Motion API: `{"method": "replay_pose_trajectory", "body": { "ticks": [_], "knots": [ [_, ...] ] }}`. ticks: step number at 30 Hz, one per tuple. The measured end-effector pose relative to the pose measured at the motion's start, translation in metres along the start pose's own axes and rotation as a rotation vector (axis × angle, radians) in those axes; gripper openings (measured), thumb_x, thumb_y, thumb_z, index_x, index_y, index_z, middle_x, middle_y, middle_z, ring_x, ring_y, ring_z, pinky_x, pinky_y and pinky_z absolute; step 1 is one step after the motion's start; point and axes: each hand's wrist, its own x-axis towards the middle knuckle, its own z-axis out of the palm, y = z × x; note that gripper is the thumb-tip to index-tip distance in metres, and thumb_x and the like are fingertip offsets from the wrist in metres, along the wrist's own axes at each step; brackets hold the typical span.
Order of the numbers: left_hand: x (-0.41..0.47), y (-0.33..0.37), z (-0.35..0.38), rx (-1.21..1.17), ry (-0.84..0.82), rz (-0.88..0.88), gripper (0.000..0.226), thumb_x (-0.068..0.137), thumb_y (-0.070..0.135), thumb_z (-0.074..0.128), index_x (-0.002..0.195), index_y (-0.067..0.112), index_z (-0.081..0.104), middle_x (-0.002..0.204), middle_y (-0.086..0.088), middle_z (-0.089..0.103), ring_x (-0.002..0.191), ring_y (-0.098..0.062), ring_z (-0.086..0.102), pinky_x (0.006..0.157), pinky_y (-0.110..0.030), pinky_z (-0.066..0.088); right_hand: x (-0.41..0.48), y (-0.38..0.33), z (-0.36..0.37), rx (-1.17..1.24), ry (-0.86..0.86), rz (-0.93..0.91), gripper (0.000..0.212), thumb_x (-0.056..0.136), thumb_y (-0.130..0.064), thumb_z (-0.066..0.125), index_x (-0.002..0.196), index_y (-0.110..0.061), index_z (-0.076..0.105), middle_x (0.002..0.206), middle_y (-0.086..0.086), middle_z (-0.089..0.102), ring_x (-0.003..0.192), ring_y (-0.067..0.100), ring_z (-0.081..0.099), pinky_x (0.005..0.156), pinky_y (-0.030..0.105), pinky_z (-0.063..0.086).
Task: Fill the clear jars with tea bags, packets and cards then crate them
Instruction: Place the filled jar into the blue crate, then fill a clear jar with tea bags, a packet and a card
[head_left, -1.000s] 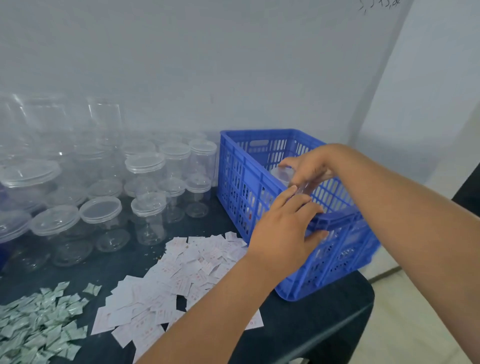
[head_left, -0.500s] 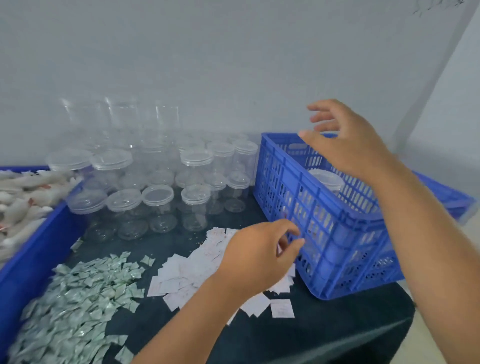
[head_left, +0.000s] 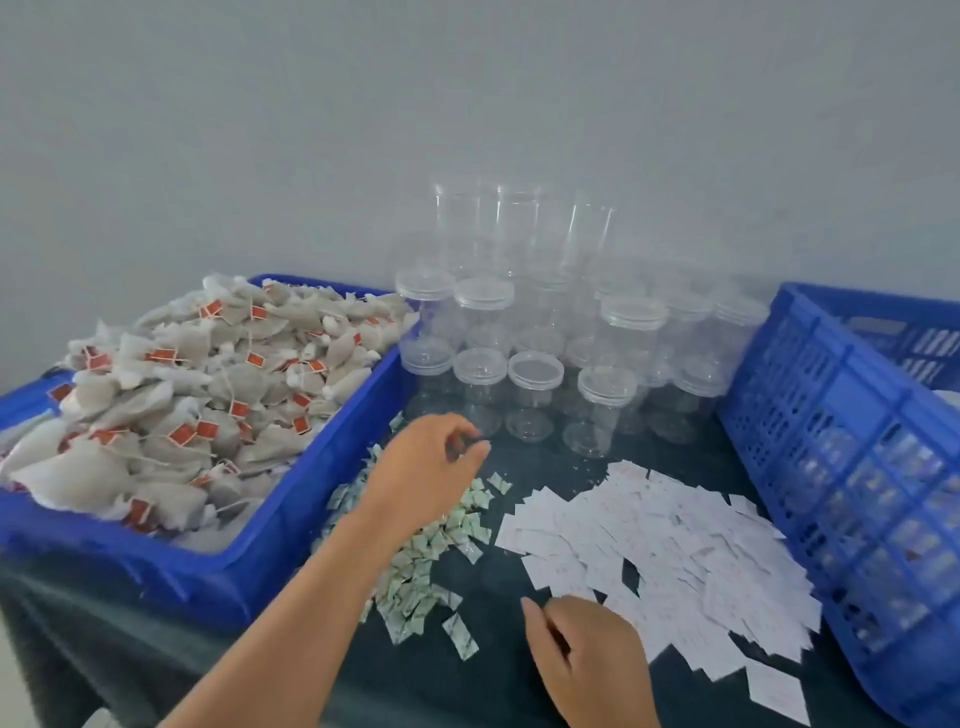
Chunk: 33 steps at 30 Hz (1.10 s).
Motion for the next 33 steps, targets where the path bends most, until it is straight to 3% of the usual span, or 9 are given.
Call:
{"method": "replay_pose_trajectory", "body": {
  "ticks": [5, 10, 14, 18, 21, 25, 28, 30, 33],
  "knots": [
    [0.098, 0.031, -0.016, 0.066, 0.219, 0.102, 0.071, 0.088, 0.064, 0.069, 0.145, 0.029, 0.047, 0.147, -0.006, 0.045, 0.135, -0.028, 0.047, 0.113, -0.046, 0.044, 0.003, 0.004, 0.004, -0.044, 0.003, 0.016, 0.069, 0.08, -0.016, 0.093, 0.061, -0.025, 0.027, 0.056, -0.012, 0.021, 0.048, 0.006, 0.023, 0.041, 0.026, 0.031],
    [0.17, 0.06, -0.015, 0.439, 0.231, 0.192, 0.082, 0.097, 0.07, 0.05, 0.158, 0.017, 0.039, 0.173, -0.013, 0.018, 0.161, -0.034, 0.009, 0.129, -0.05, 0.01, 0.006, 0.003, 0.002, -0.031, 0.049, -0.005, 0.056, 0.087, -0.029, 0.077, 0.061, -0.026, 0.027, 0.056, -0.012, 0.02, 0.048, 0.007, 0.025, 0.043, 0.022, 0.028],
    [0.176, 0.061, -0.001, 0.534, 0.159, 0.232, 0.073, 0.1, 0.063, 0.054, 0.151, 0.012, 0.045, 0.172, -0.019, 0.019, 0.16, -0.04, 0.01, 0.129, -0.05, 0.012, 0.004, 0.011, 0.004, 0.052, 0.154, 0.061, 0.053, 0.092, -0.025, 0.071, 0.062, -0.023, 0.028, 0.058, -0.01, 0.02, 0.05, 0.01, 0.026, 0.046, 0.022, 0.024],
    [0.151, 0.064, -0.004, 0.322, 0.213, 0.362, 0.059, 0.094, 0.047, 0.073, 0.138, 0.013, 0.052, 0.147, -0.012, 0.053, 0.141, -0.036, 0.04, 0.116, -0.045, 0.037, 0.003, 0.012, 0.005, 0.077, 0.187, 0.058, 0.051, 0.096, -0.024, 0.069, 0.061, -0.021, 0.03, 0.057, -0.01, 0.023, 0.051, 0.009, 0.027, 0.048, 0.023, 0.025],
    [0.123, 0.074, -0.029, 0.225, 0.35, 0.465, 0.071, 0.086, 0.047, 0.081, 0.143, 0.015, 0.055, 0.144, -0.007, 0.055, 0.135, -0.032, 0.044, 0.114, -0.041, 0.039, 0.001, 0.01, 0.003, 0.067, 0.162, 0.065, 0.051, 0.095, -0.022, 0.073, 0.064, -0.025, 0.033, 0.058, -0.013, 0.027, 0.052, 0.008, 0.029, 0.05, 0.02, 0.027],
    [0.066, 0.089, -0.067, 0.179, 0.338, 0.508, 0.085, 0.079, 0.069, 0.075, 0.152, 0.034, 0.047, 0.139, 0.004, 0.056, 0.132, -0.025, 0.044, 0.108, -0.041, 0.04, 0.0, 0.001, -0.005, 0.152, 0.255, 0.028, 0.015, 0.088, -0.028, 0.082, 0.088, -0.026, 0.068, 0.082, -0.02, 0.059, 0.074, 0.001, 0.058, 0.066, 0.019, 0.05],
    [0.006, 0.088, -0.071, 0.183, 0.005, 0.444, 0.084, 0.077, 0.091, 0.058, 0.15, 0.054, 0.038, 0.142, 0.017, 0.047, 0.133, -0.007, 0.037, 0.108, -0.039, 0.04, 0.0, -0.016, -0.012, 0.361, 0.258, 0.16, 0.08, 0.074, -0.053, 0.085, 0.14, -0.016, 0.058, 0.138, -0.008, 0.059, 0.126, 0.012, 0.06, 0.102, 0.023, 0.049],
    [-0.037, 0.083, -0.053, 0.216, -0.127, 0.439, 0.087, 0.077, 0.097, 0.045, 0.153, 0.058, 0.029, 0.142, 0.023, 0.04, 0.136, -0.002, 0.031, 0.114, -0.037, 0.037, 0.004, -0.033, -0.014, 0.544, 0.195, 0.239, 0.121, 0.061, -0.062, 0.094, 0.161, -0.028, 0.034, 0.157, -0.021, 0.043, 0.145, 0.006, 0.047, 0.112, 0.018, 0.042],
    [-0.086, 0.067, -0.029, 0.233, -0.14, 0.44, 0.082, 0.083, 0.091, 0.042, 0.155, 0.056, 0.024, 0.133, 0.024, 0.033, 0.132, -0.002, 0.026, 0.113, -0.032, 0.039, 0.011, -0.048, -0.013, 0.728, 0.137, 0.263, 0.122, 0.062, -0.05, 0.101, 0.16, -0.046, 0.029, 0.15, -0.023, 0.057, 0.137, 0.002, 0.058, 0.104, 0.026, 0.056]
  ]
}}
